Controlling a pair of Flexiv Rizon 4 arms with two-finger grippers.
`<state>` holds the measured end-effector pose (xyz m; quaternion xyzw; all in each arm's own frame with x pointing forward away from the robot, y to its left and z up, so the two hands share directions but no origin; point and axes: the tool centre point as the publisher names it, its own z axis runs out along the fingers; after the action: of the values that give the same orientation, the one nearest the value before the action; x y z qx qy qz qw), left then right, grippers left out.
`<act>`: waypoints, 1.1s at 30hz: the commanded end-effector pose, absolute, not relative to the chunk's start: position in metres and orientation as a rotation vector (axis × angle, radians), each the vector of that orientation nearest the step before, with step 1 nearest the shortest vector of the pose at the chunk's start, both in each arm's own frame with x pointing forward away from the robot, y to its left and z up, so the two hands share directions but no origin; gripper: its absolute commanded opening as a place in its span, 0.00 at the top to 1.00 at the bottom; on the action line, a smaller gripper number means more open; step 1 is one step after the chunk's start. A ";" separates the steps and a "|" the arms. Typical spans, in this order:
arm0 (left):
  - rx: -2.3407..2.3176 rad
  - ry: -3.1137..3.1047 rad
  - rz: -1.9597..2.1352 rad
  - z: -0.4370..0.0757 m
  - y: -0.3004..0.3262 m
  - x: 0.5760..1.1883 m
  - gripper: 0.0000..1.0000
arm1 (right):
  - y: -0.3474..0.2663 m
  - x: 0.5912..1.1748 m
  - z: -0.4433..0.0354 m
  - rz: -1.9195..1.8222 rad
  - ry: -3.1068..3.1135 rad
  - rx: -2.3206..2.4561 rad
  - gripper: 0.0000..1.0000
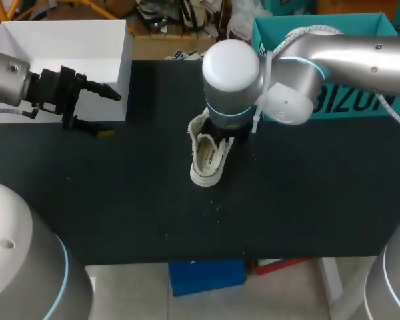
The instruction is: Take the shoe out of the shoebox, open the shoe tongue, remove and reinsert the insole, then place the shoe into the shoebox
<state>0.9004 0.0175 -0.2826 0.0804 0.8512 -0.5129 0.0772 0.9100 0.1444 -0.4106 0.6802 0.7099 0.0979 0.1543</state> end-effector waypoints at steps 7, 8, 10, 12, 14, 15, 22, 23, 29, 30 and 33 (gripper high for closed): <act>0.239 2.547 -1.531 -0.283 0.017 0.900 0.00 | 0.153 0.917 -0.403 0.305 2.152 1.887 1.00; 0.239 2.547 -1.531 -0.283 0.017 0.900 0.00 | 0.154 0.917 -0.398 0.324 2.178 1.862 1.00; 0.239 2.547 -1.531 -0.283 0.017 0.900 0.00 | 0.157 0.916 -0.382 0.408 2.268 1.775 1.00; 0.239 2.547 -1.531 -0.283 0.017 0.900 0.00 | 0.158 0.914 -0.367 0.479 2.355 1.687 1.00; 0.239 2.547 -1.531 -0.283 0.017 0.900 0.00 | 0.156 0.911 -0.350 0.523 2.440 1.585 1.00; 0.239 2.547 -1.531 -0.283 0.017 0.900 0.00 | 0.156 0.910 -0.345 0.543 2.475 1.542 1.00; 0.239 2.547 -1.531 -0.283 0.017 0.900 0.00 | 0.128 0.908 -0.278 0.333 2.936 0.570 1.00; 0.239 2.547 -1.531 -0.283 0.017 0.900 0.00 | 0.122 0.910 -0.269 0.276 2.954 0.405 1.00; 0.239 2.547 -1.531 -0.283 0.017 0.900 0.00 | 0.099 0.915 -0.242 0.023 2.982 -0.035 1.00; 0.239 2.547 -1.531 -0.283 0.017 0.900 0.00 | 0.099 0.915 -0.242 0.023 2.982 -0.035 1.00; 0.239 2.547 -1.531 -0.283 0.017 0.900 0.00 | 0.099 0.915 -0.242 0.023 2.982 -0.035 1.00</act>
<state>0.9004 0.0174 -0.2826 0.0804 0.8512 -0.5129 0.0772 0.9194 0.1037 -0.2661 0.3285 0.9313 0.1295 0.0894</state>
